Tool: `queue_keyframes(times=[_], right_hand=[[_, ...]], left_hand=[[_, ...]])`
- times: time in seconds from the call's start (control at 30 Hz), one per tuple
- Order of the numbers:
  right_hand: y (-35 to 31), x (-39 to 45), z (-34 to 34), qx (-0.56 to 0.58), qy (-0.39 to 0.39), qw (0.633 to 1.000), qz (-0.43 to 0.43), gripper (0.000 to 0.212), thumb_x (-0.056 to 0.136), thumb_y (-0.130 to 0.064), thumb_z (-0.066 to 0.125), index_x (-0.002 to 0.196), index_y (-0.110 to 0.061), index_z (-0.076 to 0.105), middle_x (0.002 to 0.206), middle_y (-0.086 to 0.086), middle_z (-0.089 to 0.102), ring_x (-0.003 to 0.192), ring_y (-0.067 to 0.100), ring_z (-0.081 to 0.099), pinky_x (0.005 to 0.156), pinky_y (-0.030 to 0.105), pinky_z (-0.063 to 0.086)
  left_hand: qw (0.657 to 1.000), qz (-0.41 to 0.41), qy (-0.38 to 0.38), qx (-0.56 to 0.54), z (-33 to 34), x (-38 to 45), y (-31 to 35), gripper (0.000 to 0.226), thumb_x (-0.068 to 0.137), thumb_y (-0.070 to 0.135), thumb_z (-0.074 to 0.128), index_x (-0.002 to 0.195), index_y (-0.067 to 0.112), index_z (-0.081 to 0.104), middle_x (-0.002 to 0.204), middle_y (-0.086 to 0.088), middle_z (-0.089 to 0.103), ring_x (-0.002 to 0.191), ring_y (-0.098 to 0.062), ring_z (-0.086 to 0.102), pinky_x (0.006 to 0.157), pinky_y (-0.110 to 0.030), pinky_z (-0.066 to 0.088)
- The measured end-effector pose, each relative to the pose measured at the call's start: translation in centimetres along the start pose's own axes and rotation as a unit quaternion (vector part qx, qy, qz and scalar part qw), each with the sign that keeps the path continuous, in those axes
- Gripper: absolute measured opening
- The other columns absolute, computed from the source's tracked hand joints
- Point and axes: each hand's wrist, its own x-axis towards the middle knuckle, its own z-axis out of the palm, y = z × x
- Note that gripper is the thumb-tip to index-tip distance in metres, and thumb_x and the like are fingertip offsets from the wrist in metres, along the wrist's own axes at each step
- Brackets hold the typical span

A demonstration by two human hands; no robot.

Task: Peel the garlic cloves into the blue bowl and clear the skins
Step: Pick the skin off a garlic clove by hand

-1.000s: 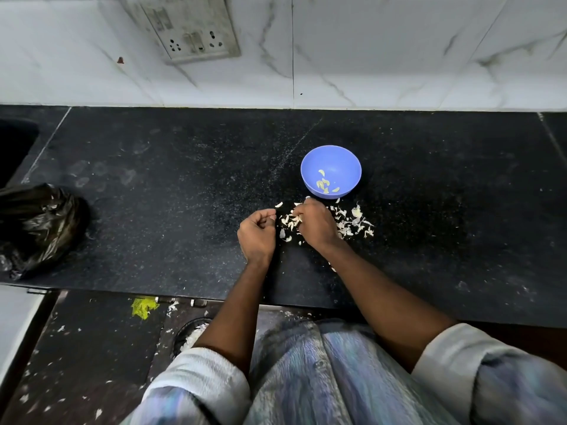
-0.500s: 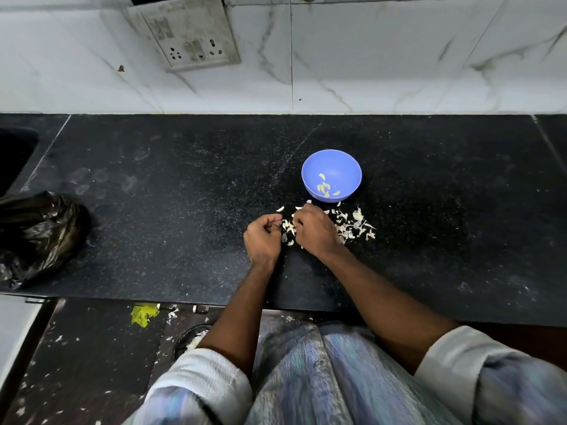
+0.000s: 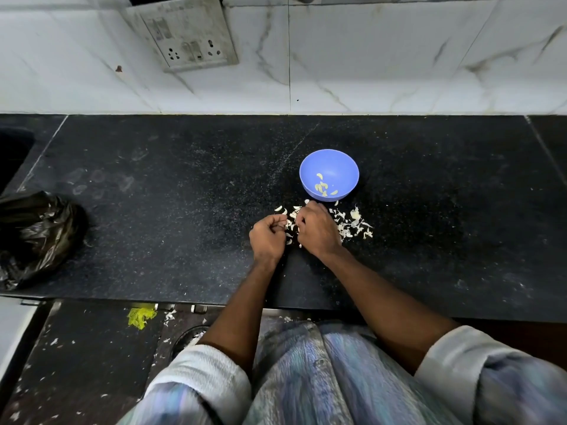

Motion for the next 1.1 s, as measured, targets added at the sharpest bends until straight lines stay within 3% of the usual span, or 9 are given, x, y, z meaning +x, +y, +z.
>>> queue_keyframes(times=[0.1, 0.2, 0.27, 0.47, 0.63, 0.73, 0.87, 0.97, 1.1], right_hand=[[-0.2, 0.1, 0.3, 0.003, 0.014, 1.000, -0.003, 0.015, 0.084, -0.002, 0.064, 0.091, -0.014, 0.068, 0.104, 0.005, 0.060, 0.105, 0.026, 0.055, 0.087, 0.040, 0.051], [-0.8, 1.1, 0.4, -0.010, 0.013, 1.000, -0.021, 0.042, 0.082, 0.007, 0.063, 0.117, -0.015, 0.071, 0.110, 0.004, 0.061, 0.110, 0.025, 0.055, 0.088, 0.040, 0.053], [-1.1, 2.2, 0.3, -0.019, 0.000, 0.999, -0.042, 0.048, 0.084, 0.010, 0.061, 0.123, -0.016, 0.073, 0.111, 0.005, 0.062, 0.111, 0.027, 0.055, 0.089, 0.040, 0.050], [-1.7, 3.5, 0.5, -0.095, -0.057, 0.989, -0.094, 0.030, 0.096, -0.004, 0.060, 0.120, -0.016, 0.074, 0.112, 0.009, 0.061, 0.112, 0.028, 0.052, 0.093, 0.038, 0.042], [-1.8, 3.8, 1.1, -0.127, -0.040, 0.985, -0.112, 0.026, 0.100, -0.010, 0.053, 0.119, -0.014, 0.070, 0.113, 0.009, 0.062, 0.115, 0.028, 0.052, 0.098, 0.038, 0.038], [-1.5, 3.9, 1.4, -0.121, -0.008, 0.986, -0.115, 0.020, 0.092, -0.003, 0.060, 0.109, -0.010, 0.067, 0.113, 0.012, 0.057, 0.111, 0.032, 0.053, 0.091, 0.042, 0.042], [-1.4, 3.2, 1.4, 0.037, 0.057, 0.995, -0.077, 0.032, 0.073, 0.015, 0.057, 0.094, -0.009, 0.059, 0.101, 0.012, 0.056, 0.098, 0.031, 0.051, 0.082, 0.041, 0.042], [-0.5, 1.0, 1.2, 0.138, 0.092, 0.986, 0.000, 0.025, 0.083, 0.012, 0.053, 0.092, -0.010, 0.059, 0.092, 0.006, 0.060, 0.089, 0.025, 0.055, 0.076, 0.040, 0.044], [1.6, -1.4, 0.6, 0.243, 0.055, 0.963, 0.105, 0.020, 0.090, 0.002, 0.055, 0.086, -0.009, 0.071, 0.085, 0.002, 0.072, 0.082, 0.019, 0.066, 0.074, 0.033, 0.052]], left_hand=[[1.000, 0.008, 0.013, 0.001, 0.1, -0.3, 0.5, 0.035, 0.089, -0.008, 0.059, 0.104, 0.013, 0.082, 0.094, 0.005, 0.080, 0.089, -0.010, 0.074, 0.089, -0.026, 0.059], [0.998, -0.005, 0.066, -0.015, -0.4, -0.2, 0.5, 0.032, 0.090, -0.003, 0.059, 0.101, 0.016, 0.083, 0.094, 0.005, 0.080, 0.088, -0.012, 0.074, 0.088, -0.025, 0.057], [0.997, -0.012, 0.081, -0.015, -0.8, -0.2, 0.7, 0.029, 0.092, -0.001, 0.061, 0.101, 0.016, 0.082, 0.095, 0.005, 0.080, 0.089, -0.012, 0.073, 0.088, -0.025, 0.056], [0.996, -0.010, 0.081, -0.027, -0.3, 0.1, 2.2, 0.024, 0.095, 0.001, 0.064, 0.106, 0.013, 0.082, 0.100, 0.001, 0.080, 0.093, -0.014, 0.073, 0.090, -0.025, 0.056], [0.996, -0.004, 0.082, -0.021, 0.1, 0.3, 2.5, 0.028, 0.092, 0.000, 0.063, 0.105, 0.015, 0.082, 0.099, 0.004, 0.080, 0.092, -0.011, 0.073, 0.090, -0.026, 0.057], [0.996, -0.011, 0.088, -0.018, 0.0, 0.3, 1.9, 0.030, 0.090, 0.000, 0.062, 0.105, 0.016, 0.082, 0.099, 0.004, 0.080, 0.093, -0.013, 0.074, 0.091, -0.029, 0.058], [0.994, -0.009, 0.108, -0.031, -0.5, 0.3, 2.1, 0.016, 0.095, 0.012, 0.069, 0.102, 0.017, 0.083, 0.093, 0.006, 0.080, 0.087, -0.011, 0.074, 0.085, -0.029, 0.058], [0.994, -0.003, 0.106, -0.039, -0.3, -0.5, 2.6, 0.008, 0.093, 0.024, 0.079, 0.093, 0.019, 0.084, 0.074, 0.012, 0.075, 0.069, -0.002, 0.069, 0.072, -0.025, 0.056], [0.998, 0.020, 0.055, -0.021, 1.6, -2.6, 2.9, 0.007, 0.082, 0.026, 0.084, 0.077, 0.023, 0.080, 0.068, 0.011, 0.073, 0.064, -0.003, 0.068, 0.065, -0.024, 0.054]])
